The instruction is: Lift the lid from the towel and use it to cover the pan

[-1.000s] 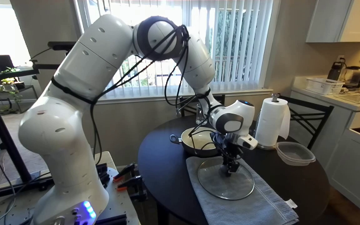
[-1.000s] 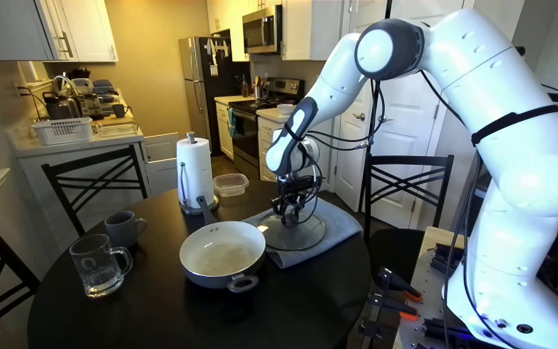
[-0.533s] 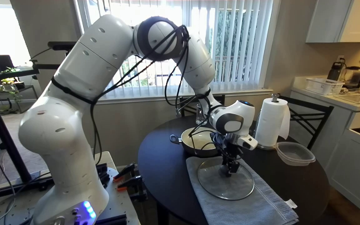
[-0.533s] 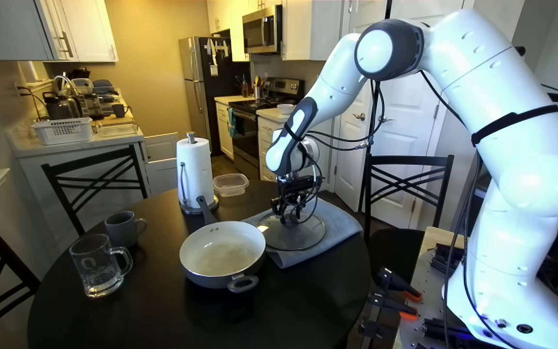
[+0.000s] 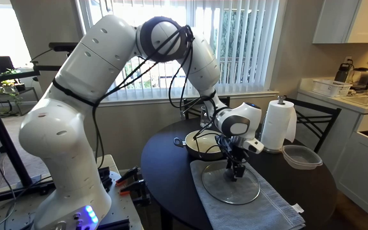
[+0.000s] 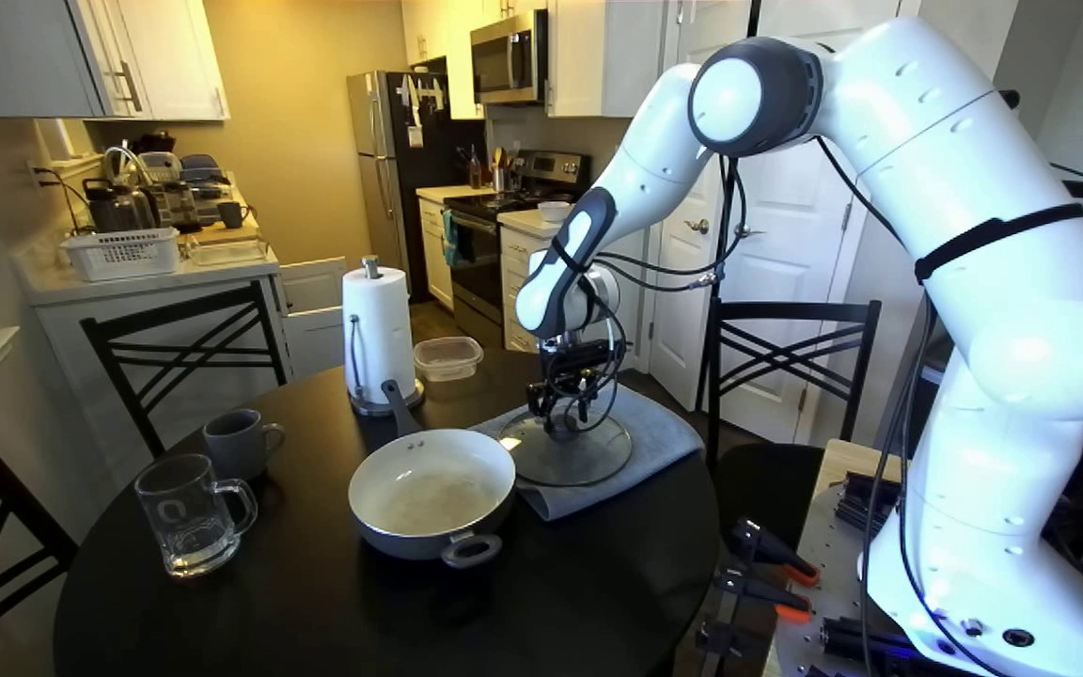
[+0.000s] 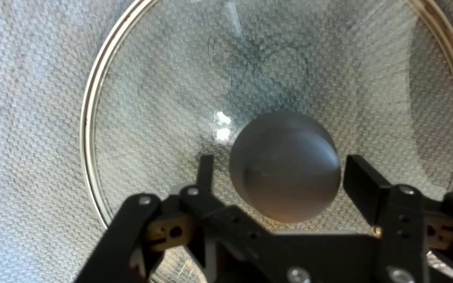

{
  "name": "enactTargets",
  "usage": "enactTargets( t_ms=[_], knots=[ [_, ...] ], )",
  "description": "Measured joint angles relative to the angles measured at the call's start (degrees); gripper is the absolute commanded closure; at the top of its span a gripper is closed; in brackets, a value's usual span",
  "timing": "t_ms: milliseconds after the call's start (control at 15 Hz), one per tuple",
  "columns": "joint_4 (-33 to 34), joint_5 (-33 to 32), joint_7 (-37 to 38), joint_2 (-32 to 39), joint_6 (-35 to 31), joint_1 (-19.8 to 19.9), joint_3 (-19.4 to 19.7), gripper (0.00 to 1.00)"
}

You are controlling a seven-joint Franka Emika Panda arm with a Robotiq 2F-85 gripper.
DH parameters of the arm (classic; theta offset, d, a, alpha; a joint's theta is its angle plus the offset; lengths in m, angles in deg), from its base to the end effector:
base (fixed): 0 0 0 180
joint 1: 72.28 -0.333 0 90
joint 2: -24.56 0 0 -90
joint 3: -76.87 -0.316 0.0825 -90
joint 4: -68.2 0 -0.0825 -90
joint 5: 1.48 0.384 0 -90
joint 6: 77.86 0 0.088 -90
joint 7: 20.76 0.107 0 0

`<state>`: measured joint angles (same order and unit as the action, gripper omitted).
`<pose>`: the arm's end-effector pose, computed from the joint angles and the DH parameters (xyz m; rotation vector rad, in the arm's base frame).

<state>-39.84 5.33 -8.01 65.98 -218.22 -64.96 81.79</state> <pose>0.5939 -0.1285 0.1085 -3.0192 0.7977 0.2410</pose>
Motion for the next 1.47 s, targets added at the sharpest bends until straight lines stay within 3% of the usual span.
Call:
enactTargets(
  t_ms=[267,800,1467],
  knots=[
    [0.62,0.0,0.02,-0.01,1.08,-0.18,-0.06,0.68],
    [0.69,0.0,2.01,-0.98,3.82,-1.38,0.55,0.68],
    [-0.34,-0.1,7.04,-9.37,12.33,-4.01,2.5,0.68]
  ],
)
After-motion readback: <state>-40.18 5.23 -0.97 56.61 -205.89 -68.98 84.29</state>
